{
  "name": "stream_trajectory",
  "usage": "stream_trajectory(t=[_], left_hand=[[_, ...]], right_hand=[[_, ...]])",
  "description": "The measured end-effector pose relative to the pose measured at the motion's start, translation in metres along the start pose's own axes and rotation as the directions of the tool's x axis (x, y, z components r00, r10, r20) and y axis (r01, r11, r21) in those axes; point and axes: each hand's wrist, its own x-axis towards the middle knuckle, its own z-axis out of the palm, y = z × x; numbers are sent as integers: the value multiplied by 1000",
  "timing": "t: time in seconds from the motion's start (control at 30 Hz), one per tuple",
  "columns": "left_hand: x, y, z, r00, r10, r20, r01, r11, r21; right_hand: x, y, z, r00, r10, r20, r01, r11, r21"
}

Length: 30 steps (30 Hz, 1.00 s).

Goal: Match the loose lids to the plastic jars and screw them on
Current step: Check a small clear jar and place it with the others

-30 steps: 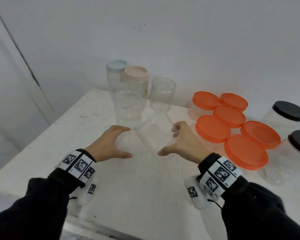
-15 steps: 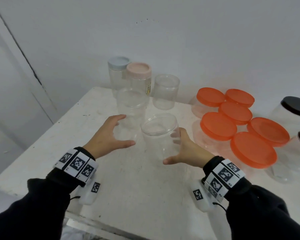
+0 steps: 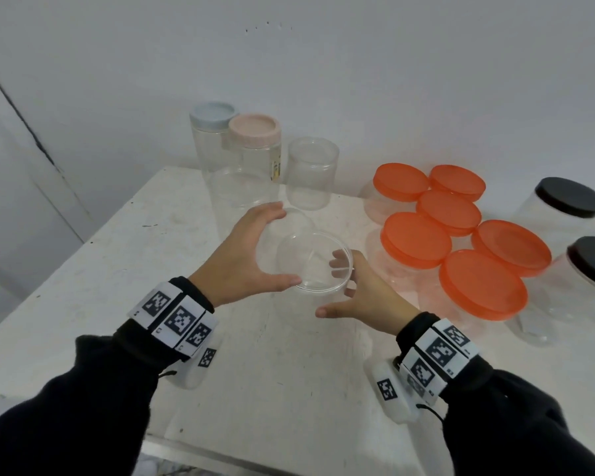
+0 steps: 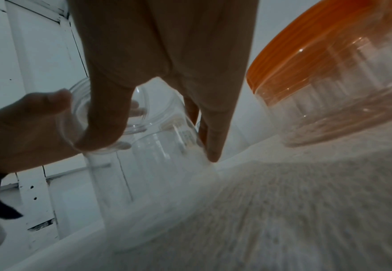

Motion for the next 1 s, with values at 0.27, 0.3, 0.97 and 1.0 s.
stream_trajectory(t=[0.27,0.3,0.97,1.0], left_hand=[[13,11,14,986,76,148,-91,991,97],[14,12,15,983,82,162,-100,989,106],[28,22,12,926,-3,378,-99,963,250],[24,18,11,927,-20,375,-62,977,204]], right_hand=[[3,3,1,999,-33,-3,33,999,40],[2,3,1,999,-37,-2,37,998,41],[-1,4,-1,996,-38,83,40,999,-22],[-3,4,-4,994,-25,110,26,1000,-8]])
